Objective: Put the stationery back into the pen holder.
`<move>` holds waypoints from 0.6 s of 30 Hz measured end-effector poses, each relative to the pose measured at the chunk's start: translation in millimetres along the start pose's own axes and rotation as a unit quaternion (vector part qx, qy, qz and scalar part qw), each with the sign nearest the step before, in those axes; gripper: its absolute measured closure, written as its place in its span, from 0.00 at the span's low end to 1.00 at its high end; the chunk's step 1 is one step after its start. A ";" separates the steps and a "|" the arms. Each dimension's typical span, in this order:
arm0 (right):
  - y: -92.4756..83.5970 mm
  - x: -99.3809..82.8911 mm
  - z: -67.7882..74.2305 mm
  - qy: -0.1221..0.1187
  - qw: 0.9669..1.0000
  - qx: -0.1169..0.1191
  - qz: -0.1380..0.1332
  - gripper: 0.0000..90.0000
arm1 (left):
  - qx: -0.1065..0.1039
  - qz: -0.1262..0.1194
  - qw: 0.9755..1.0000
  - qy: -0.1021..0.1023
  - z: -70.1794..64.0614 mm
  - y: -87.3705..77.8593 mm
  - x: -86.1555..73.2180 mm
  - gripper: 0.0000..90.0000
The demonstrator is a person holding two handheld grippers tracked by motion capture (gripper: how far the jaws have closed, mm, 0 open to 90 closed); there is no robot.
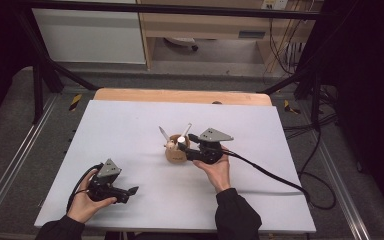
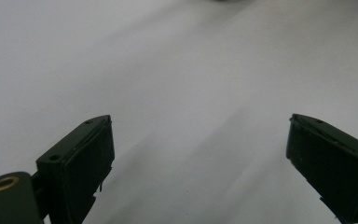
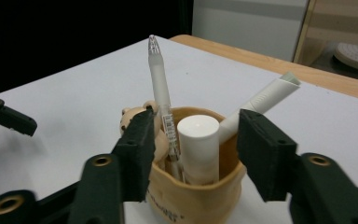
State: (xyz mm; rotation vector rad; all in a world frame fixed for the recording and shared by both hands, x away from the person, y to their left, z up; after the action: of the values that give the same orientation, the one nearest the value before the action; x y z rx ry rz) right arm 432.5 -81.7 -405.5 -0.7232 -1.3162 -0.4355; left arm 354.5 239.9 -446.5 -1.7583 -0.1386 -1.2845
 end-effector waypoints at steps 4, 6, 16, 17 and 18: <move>-13.8 7.2 0.4 -0.013 1.000 -0.005 0.028 0.36 | 0.002 0.000 1.000 0.000 1.2 -0.3 -0.7 0.09; -20.4 9.2 -0.4 -0.014 0.999 -0.008 0.043 0.31 | 0.002 0.000 1.000 -0.001 1.4 -0.1 -1.0 0.09; -53.8 0.0 -13.2 0.008 0.995 -0.004 0.101 0.08 | 0.004 0.000 1.000 -0.007 3.5 -0.3 -2.3 0.06; -57.0 -2.0 -14.9 0.015 0.994 -0.006 0.107 0.06 | 0.004 -0.001 1.000 -0.008 3.8 -0.3 -2.5 0.06; -60.0 -4.2 -16.9 0.015 0.993 -0.006 0.113 0.05 | 0.003 -0.001 1.000 -0.008 4.2 -0.3 -2.7 0.06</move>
State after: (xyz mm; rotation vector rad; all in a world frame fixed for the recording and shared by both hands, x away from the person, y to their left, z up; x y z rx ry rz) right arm 403.8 -136.6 -397.2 -0.8611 -1.1878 -0.2705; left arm 356.0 244.2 -448.6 -1.7633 -0.1536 -1.2701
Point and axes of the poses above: each handheld gripper's, and its own axes: y roughly forward along the jaws, x roughly out of its top, z roughly to its left, the point moved 1 cm from there along y, roughly forward along the jaws, and after that the axes turned 7 degrees about -z, right-handed, at the moved point
